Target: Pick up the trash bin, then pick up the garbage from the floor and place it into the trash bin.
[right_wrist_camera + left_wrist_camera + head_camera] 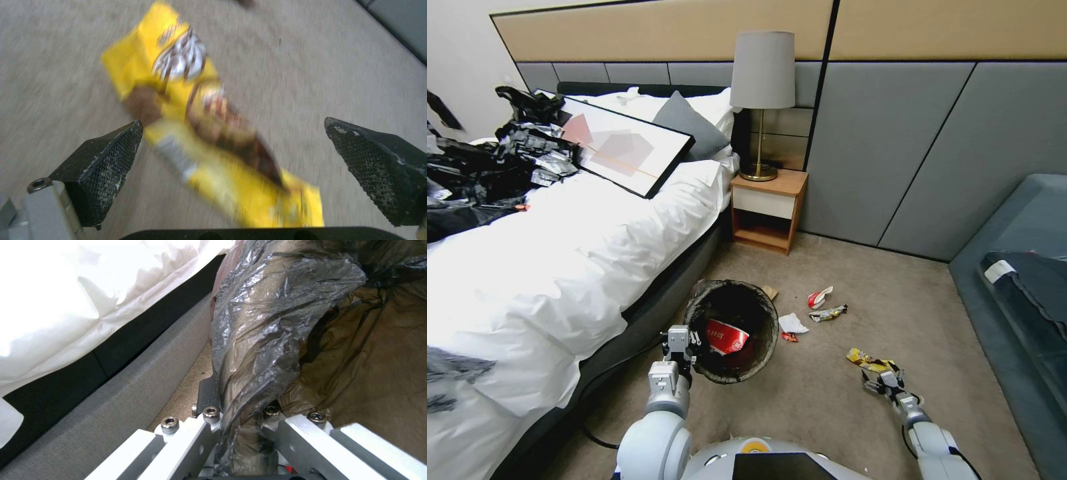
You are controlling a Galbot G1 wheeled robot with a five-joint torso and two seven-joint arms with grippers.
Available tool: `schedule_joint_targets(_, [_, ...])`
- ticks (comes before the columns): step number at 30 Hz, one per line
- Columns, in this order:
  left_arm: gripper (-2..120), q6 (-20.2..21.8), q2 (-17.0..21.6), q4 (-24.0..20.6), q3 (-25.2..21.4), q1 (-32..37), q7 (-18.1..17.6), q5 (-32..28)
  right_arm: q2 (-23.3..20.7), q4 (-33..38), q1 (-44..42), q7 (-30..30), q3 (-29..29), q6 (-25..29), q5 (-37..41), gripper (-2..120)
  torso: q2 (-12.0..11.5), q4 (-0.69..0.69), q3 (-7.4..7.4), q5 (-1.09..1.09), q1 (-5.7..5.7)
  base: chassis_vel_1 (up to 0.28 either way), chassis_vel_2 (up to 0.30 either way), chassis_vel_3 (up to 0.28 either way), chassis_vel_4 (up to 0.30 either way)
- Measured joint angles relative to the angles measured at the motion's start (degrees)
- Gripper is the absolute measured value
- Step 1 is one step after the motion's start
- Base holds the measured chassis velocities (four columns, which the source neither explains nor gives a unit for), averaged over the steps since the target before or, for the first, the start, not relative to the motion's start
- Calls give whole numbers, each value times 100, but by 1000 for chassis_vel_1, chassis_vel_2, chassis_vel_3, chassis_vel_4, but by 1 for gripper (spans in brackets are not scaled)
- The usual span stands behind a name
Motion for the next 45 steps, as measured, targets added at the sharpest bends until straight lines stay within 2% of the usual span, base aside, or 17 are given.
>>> schedule_joint_targets(13, [0, 11, -14, -16, -29, 28, -7, -13, -66, -468, 633, 96, -235, 33, -278, 100, 0, -1, 0, -3, 0, 0, 0, 0, 0])
schedule_joint_targets(15, [0, 16, -16, -25, -36, 35, -9, -14, -19, -716, 678, 72, -265, 64, -219, 99, 0, -1, 0, -1, 0, 0, 0, 0, 0])
schedule_joint_targets(21, [0, 25, -21, -27, -35, 40, -12, -20, 60, -831, 573, 12, -306, 63, -30, 91, 0, -1, 0, -2, 0, 0, 0, 0, 0])
schedule_joint_targets(27, [0, 30, -23, -23, -27, 38, -16, -30, 126, -616, 191, 7, -374, 42, 242, 72, 0, 0, -1, -8, -1, 0, 0, 0, 0])
schedule_joint_targets(29, [0, 30, -23, -14, -19, 33, -16, -33, 152, -468, 19, -15, -383, 9, 380, 61, 0, 0, -1, -2, 0, 0, 0, 0, 0])
schedule_joint_targets(32, [0, 30, -24, -11, 2, 31, -17, -34, 164, -400, -89, -35, -377, -24, 465, 53, 0, 1, -1, -2, 0, 0, 0, 0, 0])
schedule_joint_targets(34, [0, 30, -22, -11, 2, 30, -17, -35, 159, -443, -115, -40, -369, 0, 510, 43, 0, 2, -1, 0, -1, 0, 0, 0, 0])
schedule_joint_targets(35, [0, 30, -22, -11, 2, 30, -17, -35, 159, -443, -115, -40, -369, 0, 510, 43, 0, 2, -1, 0, -1, 0, 0, 0, 0])
schedule_joint_targets(37, [0, 30, -19, -15, -4, 32, -18, -35, 142, -577, -92, -49, -361, 100, 541, 32, 1, 3, -1, 1, -1, 0, 0, 0, 0])
schedule_joint_targets(39, [0, 30, -18, -18, -5, 33, -18, -36, 135, -640, -73, -53, -361, 143, 559, 29, 1, 3, -1, 2, -1, 0, 0, 0, 0])
schedule_joint_targets(43, [0, 30, -18, -20, -4, 34, -18, -39, 116, -750, -36, -49, -341, 218, 645, 10, 0, 0, 0, -1, 0, 0, 0, 0, 0])
schedule_joint_targets(45, [0, 30, -19, -20, -1, 34, -18, -41, 116, -757, -30, -48, -340, 225, 651, 7, 0, -1, 0, -1, 0, 0, 0, 0, 0])
